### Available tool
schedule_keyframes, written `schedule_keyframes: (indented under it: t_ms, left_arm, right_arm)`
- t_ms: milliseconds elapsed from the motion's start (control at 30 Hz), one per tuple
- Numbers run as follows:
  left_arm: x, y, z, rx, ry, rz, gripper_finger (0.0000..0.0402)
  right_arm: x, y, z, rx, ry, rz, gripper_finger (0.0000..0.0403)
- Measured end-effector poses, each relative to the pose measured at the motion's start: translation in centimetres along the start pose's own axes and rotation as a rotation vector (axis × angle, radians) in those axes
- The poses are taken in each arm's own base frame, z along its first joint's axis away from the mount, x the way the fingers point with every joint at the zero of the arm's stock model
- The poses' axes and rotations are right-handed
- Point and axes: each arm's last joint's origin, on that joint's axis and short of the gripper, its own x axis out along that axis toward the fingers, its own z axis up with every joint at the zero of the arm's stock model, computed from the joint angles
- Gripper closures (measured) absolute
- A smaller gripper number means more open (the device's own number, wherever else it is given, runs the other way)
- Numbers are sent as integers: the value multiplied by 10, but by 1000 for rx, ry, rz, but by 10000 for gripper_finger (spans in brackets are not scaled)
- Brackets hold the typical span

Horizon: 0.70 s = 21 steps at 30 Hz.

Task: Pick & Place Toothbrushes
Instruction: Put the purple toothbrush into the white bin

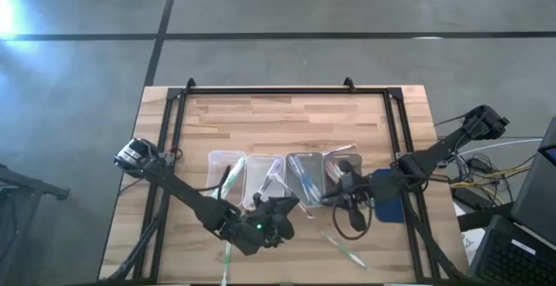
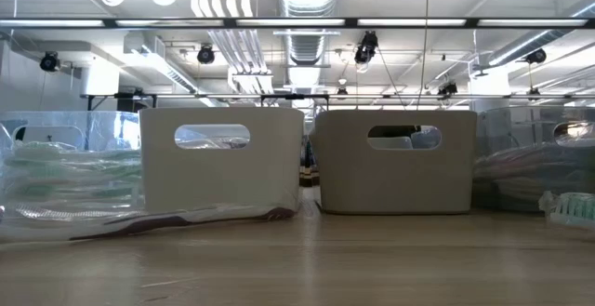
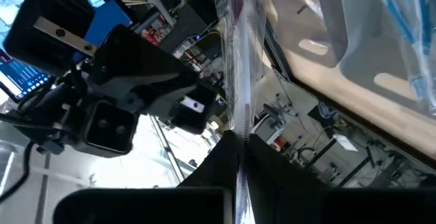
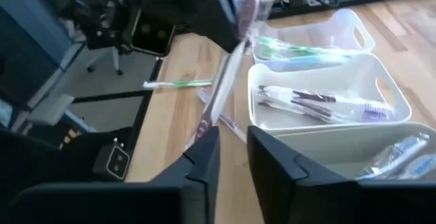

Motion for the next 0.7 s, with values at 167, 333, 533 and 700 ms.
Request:
schedule_keyframes:
  t_ms: [167, 333, 533, 700]
  left_arm:
    - [0, 1, -1, 43, 3, 7, 385]
    - [0, 3, -1, 52, 7, 15, 385]
    - [5, 3, -5, 46, 20, 17, 385]
    - [12, 2, -9, 58, 29, 14, 385]
  right_arm:
    - [3, -4, 2, 67, -8, -12, 281]
    - [3, -5, 3, 129, -16, -7, 235]
    - [7, -3, 3, 161, -23, -2, 199]
    - [21, -3, -1, 157, -7, -17, 183]
